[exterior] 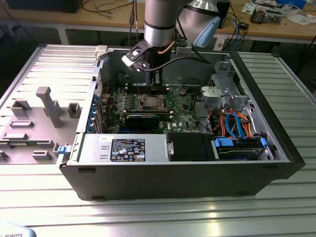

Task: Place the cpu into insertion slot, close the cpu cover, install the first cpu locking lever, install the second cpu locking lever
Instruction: 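Close the cpu cover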

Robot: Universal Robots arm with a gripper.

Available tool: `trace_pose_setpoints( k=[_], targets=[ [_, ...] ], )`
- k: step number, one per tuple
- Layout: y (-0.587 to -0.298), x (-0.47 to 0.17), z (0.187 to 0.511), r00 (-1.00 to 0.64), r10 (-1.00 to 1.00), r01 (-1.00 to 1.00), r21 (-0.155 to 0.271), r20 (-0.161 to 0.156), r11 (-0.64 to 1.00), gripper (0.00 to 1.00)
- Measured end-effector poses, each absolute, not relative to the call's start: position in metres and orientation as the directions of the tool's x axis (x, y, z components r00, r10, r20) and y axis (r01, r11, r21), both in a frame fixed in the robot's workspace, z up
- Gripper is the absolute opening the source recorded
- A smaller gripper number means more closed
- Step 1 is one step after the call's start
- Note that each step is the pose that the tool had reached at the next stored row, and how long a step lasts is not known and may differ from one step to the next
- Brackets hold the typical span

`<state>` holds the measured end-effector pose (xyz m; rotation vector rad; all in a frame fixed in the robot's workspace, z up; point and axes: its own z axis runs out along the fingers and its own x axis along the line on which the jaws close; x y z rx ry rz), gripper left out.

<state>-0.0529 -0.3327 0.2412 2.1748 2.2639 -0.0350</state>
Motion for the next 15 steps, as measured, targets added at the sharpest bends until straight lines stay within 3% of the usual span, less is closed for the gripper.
trace_pose_setpoints(
  k=[8, 15],
  targets=[
    [-0.334, -0.073, 0.234, -0.04, 0.999, 0.999, 0.014, -0.018, 0.04, 0.11],
    [-0.334, -0.078, 0.224, -0.04, 0.999, 0.999, 0.015, -0.018, 0.04, 0.11]
  ],
)
